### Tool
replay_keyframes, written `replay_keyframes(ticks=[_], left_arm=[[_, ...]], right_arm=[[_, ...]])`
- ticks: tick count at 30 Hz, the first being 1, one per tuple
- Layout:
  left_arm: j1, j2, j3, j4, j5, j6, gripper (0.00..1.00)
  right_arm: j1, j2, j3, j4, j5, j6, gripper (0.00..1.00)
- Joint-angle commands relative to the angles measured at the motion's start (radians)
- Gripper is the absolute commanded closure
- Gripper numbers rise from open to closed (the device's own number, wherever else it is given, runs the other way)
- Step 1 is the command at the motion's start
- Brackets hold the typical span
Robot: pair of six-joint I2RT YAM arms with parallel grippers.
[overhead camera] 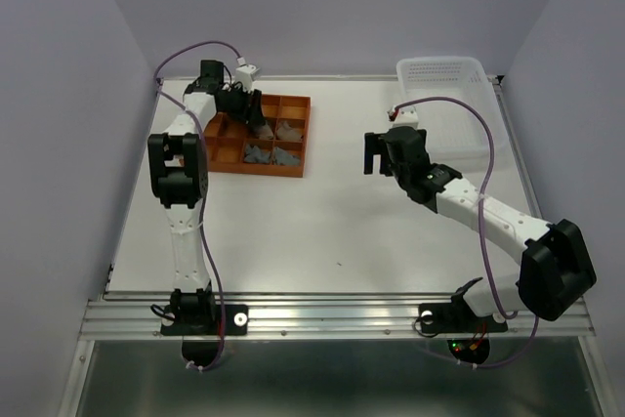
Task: Roll the socks
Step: Place the rolled socks into the container
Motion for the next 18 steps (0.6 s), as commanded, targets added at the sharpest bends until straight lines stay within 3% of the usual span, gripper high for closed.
replay_keyframes(ticks=[1,7,10,12,13,14,16,18], left_arm=[[0.006,-0.155,-0.024,0.016,-0.007,-0.015,0.39],[0.005,-0.226,-0.067,0.037,-0.029,-0.038,0.37],[-0.003,-0.287,-0.142,0.114,-0.068,-0.154,0.42],[-0.024,-0.348,-0.239,0.192,-0.148,-0.296,0.57],[-0.034,-0.373,-0.282,0.223,-0.173,-0.297,0.67],[-0.047,-0.429,-0.326,0.259,-0.202,-0.387,0.84],[-0.098,-0.503,-0.470,0.333,-0.295,-0.491,0.96],[-0.129,-0.529,-0.500,0.340,-0.384,-0.552,1.00]], right_arm=[[-0.008,-0.040,-0.008,0.045,-0.010,-0.002,0.00],[-0.008,-0.044,-0.007,0.043,-0.027,0.001,0.00],[-0.008,-0.041,-0.007,0.045,-0.033,0.004,0.00],[-0.008,-0.041,-0.008,0.045,-0.039,0.006,0.00],[-0.008,-0.041,-0.008,0.045,-0.040,0.006,0.00],[-0.008,-0.042,-0.010,0.045,-0.040,0.004,0.00],[-0.008,-0.042,-0.011,0.045,-0.039,0.001,0.00],[-0.008,-0.042,-0.013,0.045,-0.042,-0.002,0.00]])
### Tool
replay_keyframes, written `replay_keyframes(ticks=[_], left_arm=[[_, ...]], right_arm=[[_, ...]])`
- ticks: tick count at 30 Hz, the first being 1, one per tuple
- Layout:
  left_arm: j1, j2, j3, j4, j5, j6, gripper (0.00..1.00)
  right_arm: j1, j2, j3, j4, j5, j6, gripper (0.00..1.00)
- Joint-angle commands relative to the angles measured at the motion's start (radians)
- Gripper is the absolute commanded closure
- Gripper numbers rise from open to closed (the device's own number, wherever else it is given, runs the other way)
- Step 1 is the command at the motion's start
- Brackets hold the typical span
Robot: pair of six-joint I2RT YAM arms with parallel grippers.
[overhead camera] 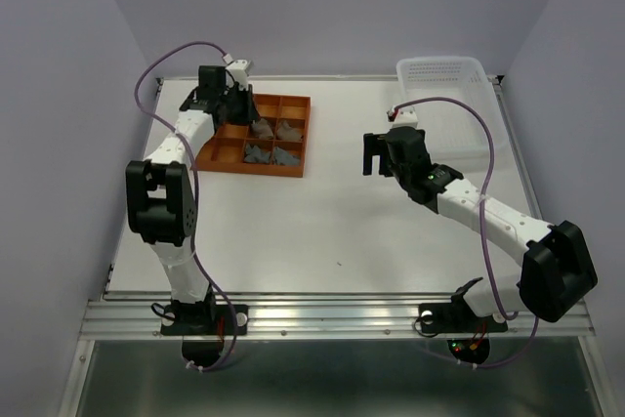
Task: Roll the socks
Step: Place the rolled socks into the container
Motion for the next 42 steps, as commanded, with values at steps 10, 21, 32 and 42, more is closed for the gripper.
replay_keyframes(ticks=[10,21,32,42], left_arm=[[-0.117,0.012,0.012,-0.020,-0.486,-0.308,1.00],[-0.122,0.129,0.078,-0.003,-0.393,-0.270,1.00],[-0.120,0.195,0.061,0.004,-0.399,-0.245,1.00],[-0.119,0.230,0.096,-0.006,-0.399,-0.246,1.00]], right_arm=[[-0.008,-0.029,-0.016,0.043,0.020,0.000,0.00],[-0.008,-0.016,-0.019,0.044,0.064,0.002,0.00],[-0.008,-0.002,-0.027,0.044,0.098,-0.007,0.00],[-0.008,0.003,-0.032,0.044,0.115,-0.007,0.00]])
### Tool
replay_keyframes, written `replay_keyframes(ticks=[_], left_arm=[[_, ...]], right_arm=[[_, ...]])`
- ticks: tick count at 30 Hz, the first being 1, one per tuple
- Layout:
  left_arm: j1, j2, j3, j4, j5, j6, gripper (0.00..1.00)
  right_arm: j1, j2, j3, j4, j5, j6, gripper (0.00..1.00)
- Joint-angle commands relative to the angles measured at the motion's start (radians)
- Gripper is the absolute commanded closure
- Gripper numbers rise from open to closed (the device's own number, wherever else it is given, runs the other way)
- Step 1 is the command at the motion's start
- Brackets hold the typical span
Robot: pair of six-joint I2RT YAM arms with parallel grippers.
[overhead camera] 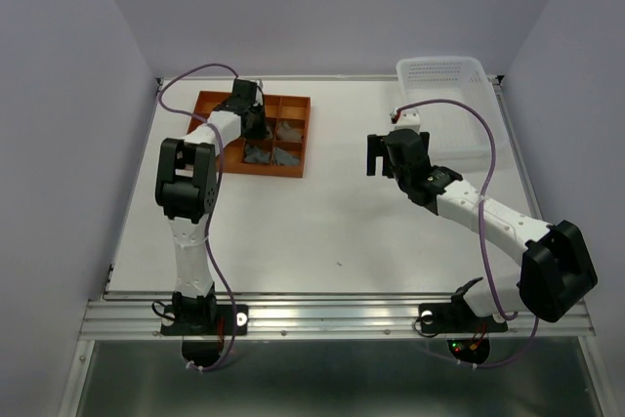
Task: Roll the socks
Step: Place the rolled socks into the container
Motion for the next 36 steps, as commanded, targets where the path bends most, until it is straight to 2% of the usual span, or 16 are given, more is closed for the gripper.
replay_keyframes(ticks=[1,9,13,14,15,16,17,18,21,25,27,29,36], left_arm=[[-0.002,0.004,0.056,-0.010,0.001,0.011,1.00],[-0.005,-0.145,0.075,-0.036,-0.007,0.021,1.00],[-0.013,-0.318,0.018,-0.039,-0.082,-0.017,0.98],[-0.016,-0.410,-0.008,-0.036,-0.104,-0.037,0.91],[-0.017,-0.459,-0.042,-0.030,-0.117,-0.056,0.73],[-0.019,-0.504,-0.109,-0.018,-0.145,-0.074,0.60],[-0.020,-0.589,-0.176,-0.024,-0.163,-0.125,0.40],[-0.020,-0.631,-0.177,-0.024,-0.182,-0.154,0.35],[-0.024,-0.769,-0.321,-0.120,-0.307,-0.304,0.27],[-0.030,-0.956,-0.494,-0.156,-0.377,-0.452,0.25],[-0.030,-1.067,-0.587,-0.139,-0.377,-0.469,0.19],[-0.030,-1.140,-0.634,-0.144,-0.378,-0.469,0.17],[-0.030,-1.214,-0.692,-0.159,-0.391,-0.501,0.16]], right_arm=[[-0.008,0.003,-0.011,0.044,0.033,-0.005,0.00],[-0.008,-0.021,-0.008,0.044,0.044,0.021,0.00],[-0.008,-0.070,-0.025,0.047,0.155,0.100,0.00],[-0.008,-0.081,-0.031,0.045,0.179,0.124,0.00],[-0.008,-0.099,-0.037,0.045,0.196,0.130,0.00],[-0.008,-0.109,-0.045,0.045,0.212,0.140,0.00],[-0.008,-0.133,-0.065,0.045,0.249,0.168,0.00],[-0.008,-0.147,-0.077,0.045,0.260,0.179,0.00],[-0.008,-0.193,-0.112,0.042,0.265,0.206,0.00],[-0.008,-0.231,-0.146,0.039,0.233,0.198,0.00],[-0.008,-0.250,-0.162,0.036,0.219,0.190,0.00],[-0.008,-0.267,-0.178,0.035,0.223,0.204,0.00],[-0.008,-0.285,-0.203,0.012,0.229,0.222,0.00]])
